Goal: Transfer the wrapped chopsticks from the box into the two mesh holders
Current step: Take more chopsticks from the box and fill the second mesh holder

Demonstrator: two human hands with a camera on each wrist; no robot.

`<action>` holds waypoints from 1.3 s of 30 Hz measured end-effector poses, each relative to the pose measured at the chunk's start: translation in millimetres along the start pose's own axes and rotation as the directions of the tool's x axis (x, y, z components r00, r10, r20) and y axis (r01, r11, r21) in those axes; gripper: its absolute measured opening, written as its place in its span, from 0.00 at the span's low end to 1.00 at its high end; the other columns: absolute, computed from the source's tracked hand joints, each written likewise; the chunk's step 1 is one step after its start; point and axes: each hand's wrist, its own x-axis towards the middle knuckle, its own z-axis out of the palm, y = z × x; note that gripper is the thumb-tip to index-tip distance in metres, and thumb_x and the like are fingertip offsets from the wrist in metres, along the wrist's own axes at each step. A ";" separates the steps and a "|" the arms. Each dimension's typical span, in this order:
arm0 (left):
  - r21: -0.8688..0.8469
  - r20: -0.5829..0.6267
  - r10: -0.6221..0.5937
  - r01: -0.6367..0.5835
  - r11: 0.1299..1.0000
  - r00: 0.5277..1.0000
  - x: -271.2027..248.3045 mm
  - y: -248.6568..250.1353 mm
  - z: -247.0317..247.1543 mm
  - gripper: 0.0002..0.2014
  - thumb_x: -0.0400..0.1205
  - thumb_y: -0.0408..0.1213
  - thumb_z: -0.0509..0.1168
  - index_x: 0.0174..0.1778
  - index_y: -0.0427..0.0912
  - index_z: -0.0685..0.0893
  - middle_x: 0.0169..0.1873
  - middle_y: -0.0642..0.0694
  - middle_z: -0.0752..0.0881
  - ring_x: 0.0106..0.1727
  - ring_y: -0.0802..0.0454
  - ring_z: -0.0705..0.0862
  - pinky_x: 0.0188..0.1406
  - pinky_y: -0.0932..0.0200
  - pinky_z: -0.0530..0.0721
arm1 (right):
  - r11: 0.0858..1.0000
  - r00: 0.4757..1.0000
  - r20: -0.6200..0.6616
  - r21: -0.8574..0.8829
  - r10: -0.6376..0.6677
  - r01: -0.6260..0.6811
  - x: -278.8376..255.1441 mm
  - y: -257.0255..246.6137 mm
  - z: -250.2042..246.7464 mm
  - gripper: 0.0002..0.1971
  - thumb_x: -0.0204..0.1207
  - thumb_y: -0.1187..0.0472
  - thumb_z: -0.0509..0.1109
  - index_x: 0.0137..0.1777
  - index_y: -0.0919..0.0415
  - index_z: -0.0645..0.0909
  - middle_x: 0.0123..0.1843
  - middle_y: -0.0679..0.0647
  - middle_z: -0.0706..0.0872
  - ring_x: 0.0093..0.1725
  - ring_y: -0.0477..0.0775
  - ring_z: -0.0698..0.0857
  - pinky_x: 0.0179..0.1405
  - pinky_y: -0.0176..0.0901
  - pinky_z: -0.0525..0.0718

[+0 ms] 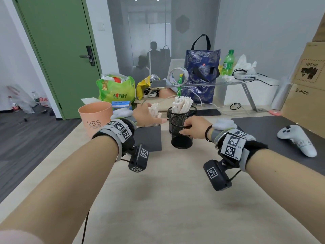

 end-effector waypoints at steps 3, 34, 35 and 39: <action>0.033 -0.159 -0.185 0.193 0.981 0.970 15.4 -4.6 10.9 0.47 0.64 0.65 0.73 0.69 0.35 0.69 0.67 0.37 0.74 0.69 0.40 0.73 0.71 0.45 0.72 | 1.000 1.000 0.005 -0.018 -0.011 0.011 0.8 1.2 1.7 0.14 0.76 0.52 0.70 0.32 0.57 0.74 0.39 0.56 0.80 0.41 0.56 0.78 0.41 0.43 0.74; -0.093 0.191 -0.261 0.283 0.955 0.946 26.9 -4.3 0.4 0.39 0.78 0.53 0.67 0.80 0.34 0.64 0.78 0.38 0.70 0.77 0.40 0.71 0.71 0.53 0.72 | 0.997 0.998 0.036 -0.051 -0.052 0.054 10.6 6.5 5.7 0.20 0.76 0.52 0.70 0.26 0.51 0.66 0.41 0.56 0.78 0.42 0.56 0.76 0.42 0.44 0.73; -0.150 0.162 -0.258 0.282 0.948 0.952 26.8 -5.2 -1.6 0.40 0.77 0.54 0.68 0.80 0.34 0.64 0.78 0.38 0.70 0.77 0.40 0.71 0.70 0.53 0.72 | 0.997 0.998 0.037 -0.050 -0.051 0.053 10.5 6.3 5.3 0.20 0.76 0.53 0.70 0.26 0.52 0.66 0.40 0.56 0.78 0.42 0.56 0.76 0.42 0.44 0.73; -0.277 0.063 -0.253 0.260 0.925 0.966 25.0 -8.8 -8.8 0.39 0.76 0.54 0.69 0.76 0.32 0.68 0.73 0.37 0.76 0.72 0.40 0.75 0.63 0.54 0.76 | 0.997 0.998 0.031 -0.054 -0.049 0.051 9.9 5.9 5.2 0.20 0.76 0.53 0.70 0.26 0.53 0.66 0.39 0.57 0.78 0.41 0.57 0.76 0.42 0.44 0.73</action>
